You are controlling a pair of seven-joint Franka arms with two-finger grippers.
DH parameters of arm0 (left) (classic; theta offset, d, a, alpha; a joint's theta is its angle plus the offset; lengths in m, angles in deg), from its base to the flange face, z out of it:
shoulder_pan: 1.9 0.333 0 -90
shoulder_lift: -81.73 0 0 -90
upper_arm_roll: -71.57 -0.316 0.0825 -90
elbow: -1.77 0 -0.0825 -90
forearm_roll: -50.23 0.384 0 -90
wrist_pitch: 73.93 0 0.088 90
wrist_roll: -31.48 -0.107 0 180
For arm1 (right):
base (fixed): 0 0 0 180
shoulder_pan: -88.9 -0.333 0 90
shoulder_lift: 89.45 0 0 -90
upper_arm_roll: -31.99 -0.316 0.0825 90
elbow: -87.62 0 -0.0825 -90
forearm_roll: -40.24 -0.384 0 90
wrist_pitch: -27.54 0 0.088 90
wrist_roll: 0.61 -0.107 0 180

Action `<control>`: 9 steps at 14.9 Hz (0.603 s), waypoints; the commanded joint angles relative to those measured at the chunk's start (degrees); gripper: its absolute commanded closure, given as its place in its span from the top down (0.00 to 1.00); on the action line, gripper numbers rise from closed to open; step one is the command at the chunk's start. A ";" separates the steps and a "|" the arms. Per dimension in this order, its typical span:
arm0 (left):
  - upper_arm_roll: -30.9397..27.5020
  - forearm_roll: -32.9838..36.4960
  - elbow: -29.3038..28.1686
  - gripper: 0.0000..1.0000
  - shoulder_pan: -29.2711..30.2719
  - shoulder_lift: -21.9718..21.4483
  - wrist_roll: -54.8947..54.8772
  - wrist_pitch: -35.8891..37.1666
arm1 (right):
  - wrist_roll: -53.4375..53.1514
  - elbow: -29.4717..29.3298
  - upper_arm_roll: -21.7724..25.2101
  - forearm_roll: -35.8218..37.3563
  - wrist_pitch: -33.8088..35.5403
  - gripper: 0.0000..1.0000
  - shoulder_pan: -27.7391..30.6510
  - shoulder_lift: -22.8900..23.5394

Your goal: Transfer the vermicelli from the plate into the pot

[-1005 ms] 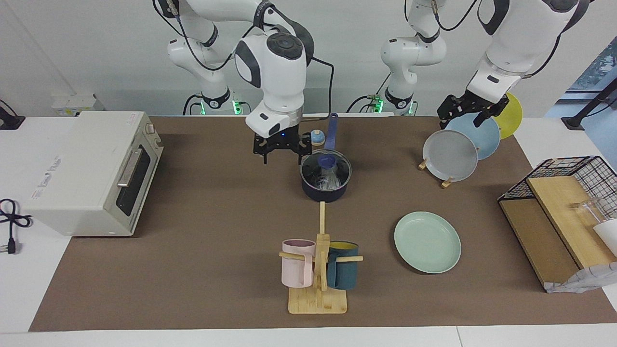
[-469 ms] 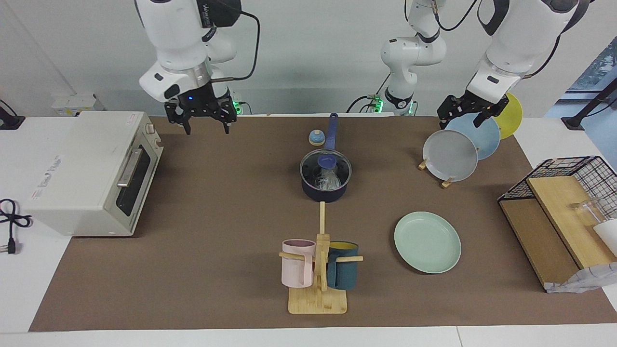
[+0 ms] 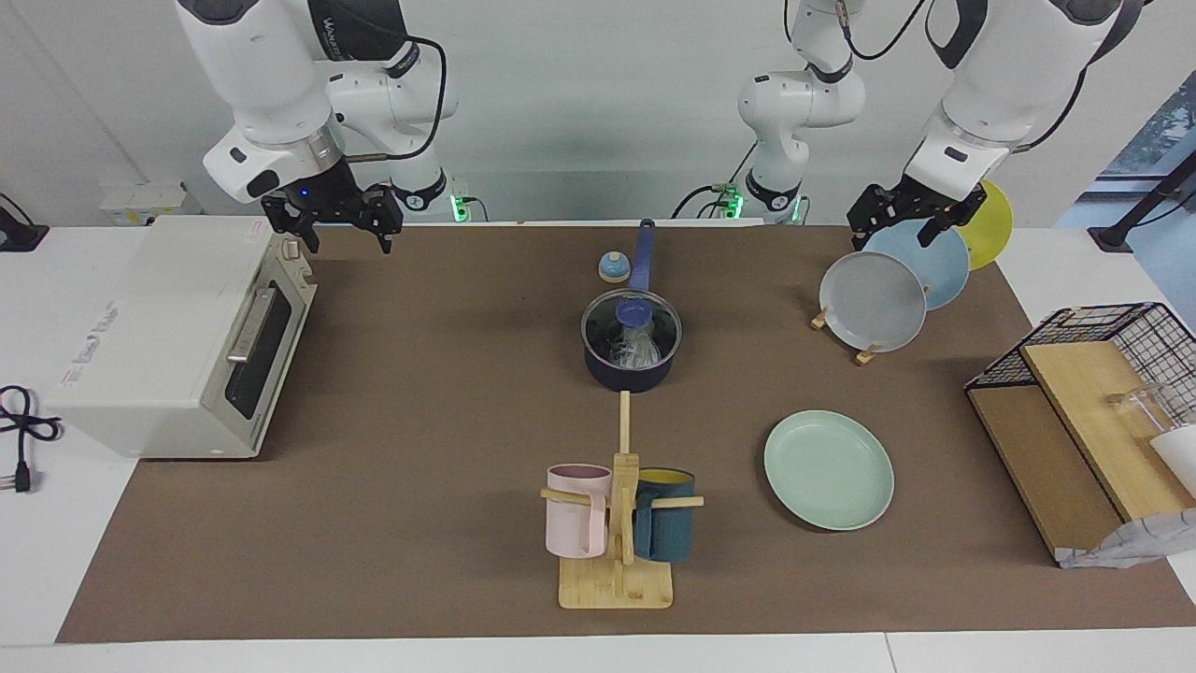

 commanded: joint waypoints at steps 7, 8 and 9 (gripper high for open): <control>0.28 0.68 -0.54 1.00 0.56 -0.44 -0.10 -0.02 | 4.33 0.27 5.20 -0.93 -1.21 1.00 1.58 -0.76; 0.36 0.68 -0.54 1.00 0.56 -0.44 -0.10 -0.11 | 4.33 0.27 5.11 -1.10 -1.21 1.00 1.15 -0.85; 0.36 0.68 -0.54 1.00 0.56 -0.44 -0.10 -0.11 | 4.07 0.27 4.68 -1.11 -1.38 1.00 0.80 -0.94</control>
